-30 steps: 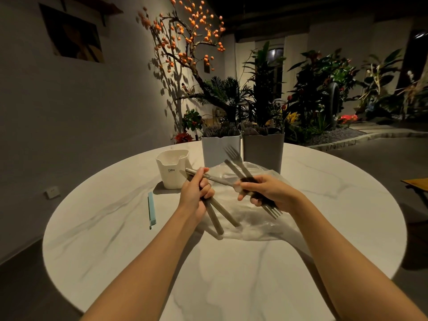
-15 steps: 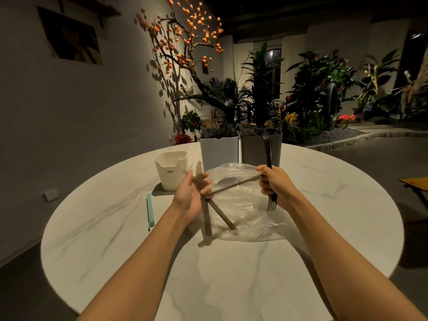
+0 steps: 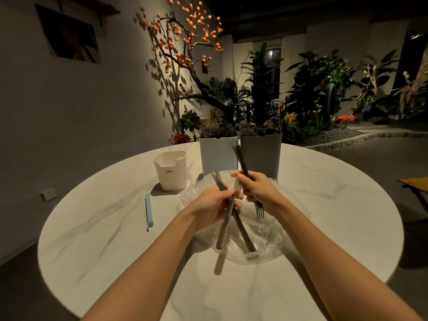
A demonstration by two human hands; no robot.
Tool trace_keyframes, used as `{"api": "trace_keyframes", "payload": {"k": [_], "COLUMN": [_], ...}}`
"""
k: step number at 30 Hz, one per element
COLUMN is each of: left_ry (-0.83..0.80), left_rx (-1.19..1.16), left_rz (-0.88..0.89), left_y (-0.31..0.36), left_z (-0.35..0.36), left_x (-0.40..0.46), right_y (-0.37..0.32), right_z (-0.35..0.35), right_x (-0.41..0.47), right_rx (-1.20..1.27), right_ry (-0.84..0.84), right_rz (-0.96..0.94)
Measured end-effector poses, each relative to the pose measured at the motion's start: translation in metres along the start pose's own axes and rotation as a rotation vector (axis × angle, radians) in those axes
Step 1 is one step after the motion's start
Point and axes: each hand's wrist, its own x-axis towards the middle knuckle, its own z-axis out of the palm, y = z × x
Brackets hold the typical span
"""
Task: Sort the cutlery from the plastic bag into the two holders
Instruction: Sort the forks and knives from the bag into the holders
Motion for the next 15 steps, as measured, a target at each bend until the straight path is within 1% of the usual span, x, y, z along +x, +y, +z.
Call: {"api": "trace_keyframes", "payload": {"k": [3,7,10,12,15], "left_ry": [-0.019,0.093,0.193,0.229,0.245], "left_rx": [-0.136,-0.266,-0.282,-0.288,-0.283], "left_rz": [0.005,0.041,0.109,0.145,0.180], "left_y": [0.001,0.003,0.002,0.002,0.001], "left_z": [0.003,-0.004,-0.008,-0.009,-0.007], "left_x": [0.002,0.008,0.010,0.010,0.011], "right_y": [-0.001,-0.004,-0.008,-0.008,-0.008], "right_z": [-0.002,-0.006,-0.008,-0.009,-0.008], "right_x": [0.000,-0.001,-0.002,-0.004,-0.005], "right_rx": [0.040,0.225,0.368,0.354,0.230], "right_ry": [-0.027,-0.136,-0.221,-0.297,-0.418], "right_rz": [0.026,0.104,0.149,0.151,0.147]}}
